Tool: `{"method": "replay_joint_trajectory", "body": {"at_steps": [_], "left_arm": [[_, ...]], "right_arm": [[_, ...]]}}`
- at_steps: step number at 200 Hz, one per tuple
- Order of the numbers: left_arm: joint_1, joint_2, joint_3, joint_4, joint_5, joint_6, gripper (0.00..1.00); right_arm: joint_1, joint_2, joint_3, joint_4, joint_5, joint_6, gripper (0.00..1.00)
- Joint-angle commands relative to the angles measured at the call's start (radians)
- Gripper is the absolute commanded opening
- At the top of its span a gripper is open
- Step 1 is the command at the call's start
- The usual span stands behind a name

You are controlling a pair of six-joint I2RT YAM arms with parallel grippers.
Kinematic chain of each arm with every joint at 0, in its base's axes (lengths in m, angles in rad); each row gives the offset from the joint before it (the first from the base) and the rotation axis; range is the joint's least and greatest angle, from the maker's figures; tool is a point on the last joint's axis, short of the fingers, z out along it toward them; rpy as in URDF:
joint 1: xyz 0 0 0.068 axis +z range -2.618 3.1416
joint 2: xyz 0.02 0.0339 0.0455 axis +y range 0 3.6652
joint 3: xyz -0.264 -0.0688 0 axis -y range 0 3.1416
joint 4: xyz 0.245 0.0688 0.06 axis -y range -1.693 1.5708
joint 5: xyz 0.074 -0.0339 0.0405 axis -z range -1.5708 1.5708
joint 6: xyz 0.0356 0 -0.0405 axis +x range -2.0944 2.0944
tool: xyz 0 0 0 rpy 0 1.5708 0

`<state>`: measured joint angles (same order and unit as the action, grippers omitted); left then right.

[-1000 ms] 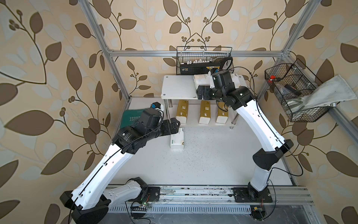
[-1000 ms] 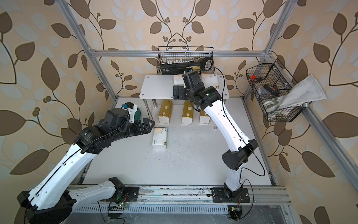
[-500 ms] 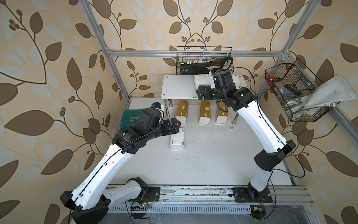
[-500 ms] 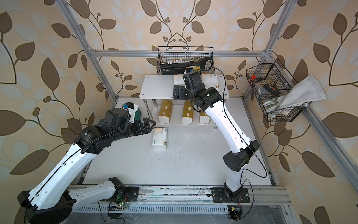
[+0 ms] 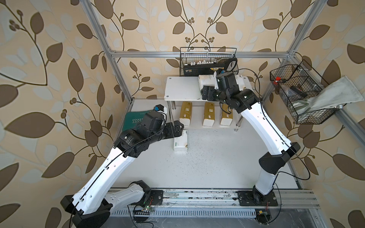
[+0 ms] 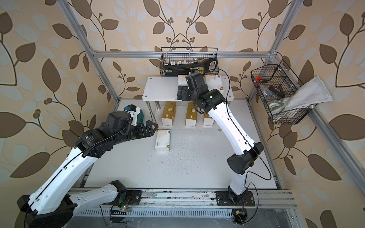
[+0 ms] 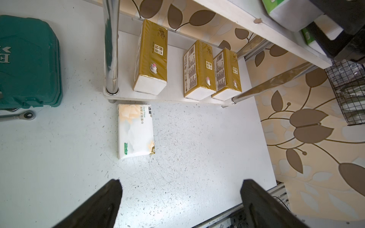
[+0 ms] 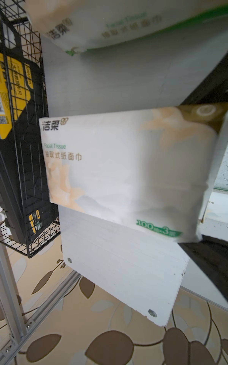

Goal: Place the tissue boxes on the shelf by color
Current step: Place a box of tissues on the shelf.

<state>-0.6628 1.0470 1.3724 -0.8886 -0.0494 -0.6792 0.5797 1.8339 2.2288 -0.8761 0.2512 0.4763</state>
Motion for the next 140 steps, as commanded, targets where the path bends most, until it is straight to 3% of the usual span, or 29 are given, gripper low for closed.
{"method": "replay_joint_trajectory", "body": {"at_steps": [1, 33, 59, 140], "left_arm": [[-0.006, -0.022, -0.002, 0.028, -0.001, 0.012, 0.99], [-0.006, -0.027, -0.004, 0.025, -0.003, 0.013, 0.99], [-0.006, -0.027, -0.004, 0.027, -0.003, 0.013, 0.99], [-0.007, -0.02, -0.004, 0.03, 0.002, 0.01, 0.99]], "right_arm": [[0.006, 0.008, -0.02, 0.022, 0.042, 0.031, 0.89], [0.005, 0.002, -0.03, 0.027, 0.048, 0.041, 0.91], [0.011, -0.008, -0.039, 0.032, 0.048, 0.04, 0.99], [0.046, -0.056, -0.039, 0.035, 0.042, 0.012, 0.99]]}}
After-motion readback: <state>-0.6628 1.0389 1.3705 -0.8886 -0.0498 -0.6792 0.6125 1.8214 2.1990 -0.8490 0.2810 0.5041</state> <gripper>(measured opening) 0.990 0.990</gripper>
